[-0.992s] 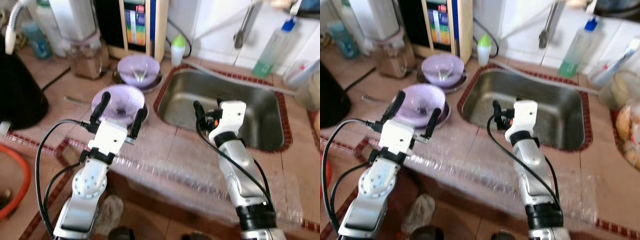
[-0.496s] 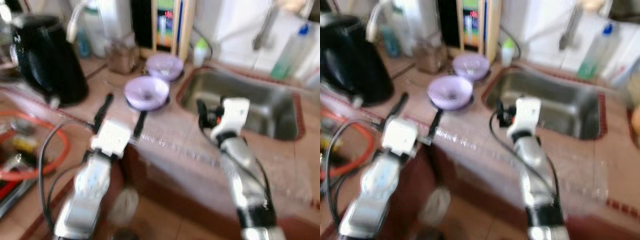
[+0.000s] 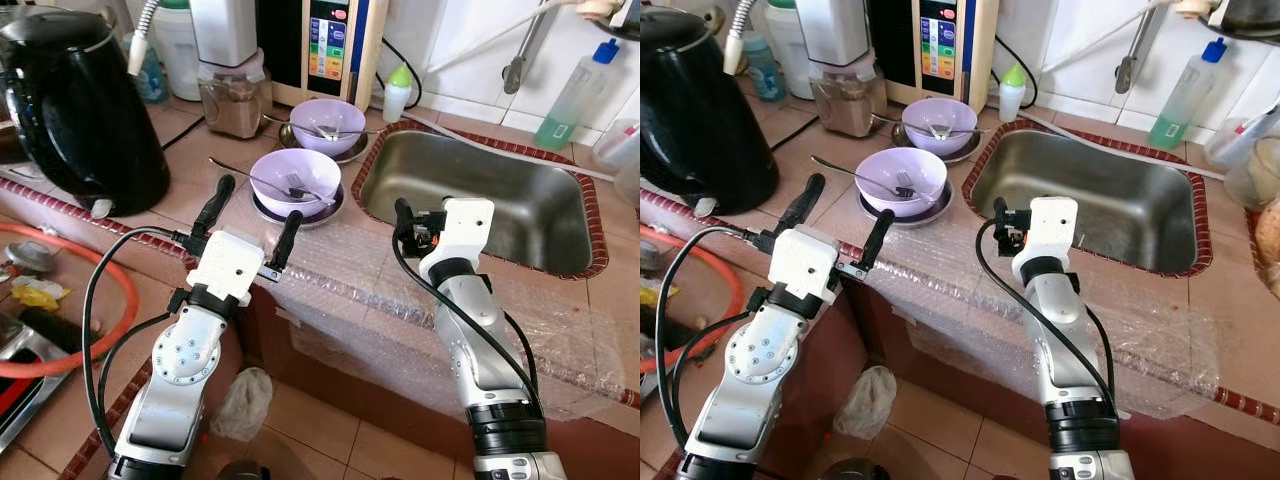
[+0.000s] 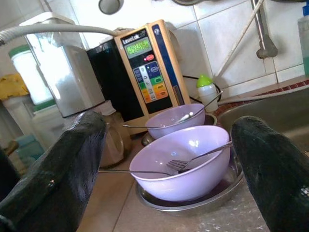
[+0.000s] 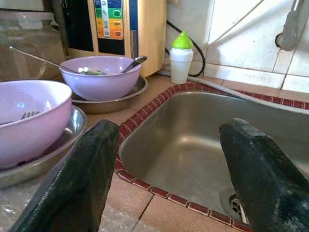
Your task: Kitchen organization
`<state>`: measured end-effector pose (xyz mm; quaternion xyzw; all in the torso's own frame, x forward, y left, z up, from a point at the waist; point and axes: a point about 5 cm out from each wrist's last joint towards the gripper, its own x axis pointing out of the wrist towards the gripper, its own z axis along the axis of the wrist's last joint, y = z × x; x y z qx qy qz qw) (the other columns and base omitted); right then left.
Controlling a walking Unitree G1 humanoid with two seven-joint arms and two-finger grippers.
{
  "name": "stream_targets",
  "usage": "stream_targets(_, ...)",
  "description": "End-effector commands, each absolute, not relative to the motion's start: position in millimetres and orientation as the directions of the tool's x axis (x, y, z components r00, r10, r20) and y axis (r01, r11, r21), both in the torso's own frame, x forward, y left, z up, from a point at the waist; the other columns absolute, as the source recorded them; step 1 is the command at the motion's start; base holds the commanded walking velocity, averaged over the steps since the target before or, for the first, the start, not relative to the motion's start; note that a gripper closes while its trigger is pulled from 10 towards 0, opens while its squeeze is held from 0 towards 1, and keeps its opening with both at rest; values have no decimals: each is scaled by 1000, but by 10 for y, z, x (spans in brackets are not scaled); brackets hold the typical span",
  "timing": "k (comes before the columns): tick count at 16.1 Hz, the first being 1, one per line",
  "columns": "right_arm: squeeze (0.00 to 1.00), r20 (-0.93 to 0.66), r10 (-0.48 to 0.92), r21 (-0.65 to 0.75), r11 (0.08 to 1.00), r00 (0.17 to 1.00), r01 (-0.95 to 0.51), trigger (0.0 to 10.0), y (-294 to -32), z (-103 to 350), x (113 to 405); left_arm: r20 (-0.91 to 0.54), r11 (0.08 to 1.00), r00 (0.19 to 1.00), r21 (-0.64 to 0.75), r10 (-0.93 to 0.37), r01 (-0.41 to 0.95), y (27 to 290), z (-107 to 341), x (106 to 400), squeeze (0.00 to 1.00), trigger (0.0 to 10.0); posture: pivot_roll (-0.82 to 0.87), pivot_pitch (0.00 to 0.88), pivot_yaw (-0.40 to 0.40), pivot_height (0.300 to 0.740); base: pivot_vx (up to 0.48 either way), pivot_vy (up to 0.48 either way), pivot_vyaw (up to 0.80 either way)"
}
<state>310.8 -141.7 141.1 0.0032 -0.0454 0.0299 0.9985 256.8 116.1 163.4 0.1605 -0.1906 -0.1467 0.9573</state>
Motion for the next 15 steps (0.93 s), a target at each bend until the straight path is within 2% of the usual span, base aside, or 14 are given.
stream_targets(1, 0, 93, 71, 13, 997, 993, -72, 10000, -1413, 1422, 3093, 305, 897, 878, 364, -369, 251, 1120, 1626, 2584, 0, 10000, 26, 0, -1, 740, 0, 0, 0)
stream_targets(4, 0, 84, 87, 42, 995, 993, -91, 10000, -1400, 1415, 3082, 300, 893, 873, 360, -384, 269, 1101, 1626, 2590, 0, 10000, 19, 0, 7, 740, 0, -177, 0)
stream_targets(8, 0, 90, 87, 48, 995, 992, -92, 10000, -1414, 1416, 3078, 295, 891, 871, 359, -392, 280, 1098, 1624, 2592, 0, 10000, 19, 0, 7, 740, 0, -281, -617)
stream_targets(12, 0, 89, 94, 41, 994, 992, -98, 10000, -1414, 1402, 3064, 300, 896, 873, 350, -384, 274, 1103, 1630, 2591, 0, 10000, 19, 0, 9, 740, 0, -332, 0)
stream_targets(15, 0, 83, 95, 32, 995, 992, -98, 10000, -1423, 1380, 3053, 326, 912, 886, 352, -330, 210, 1171, 1652, 2598, 0, 10000, 20, 0, 7, 740, 0, 0, 0)
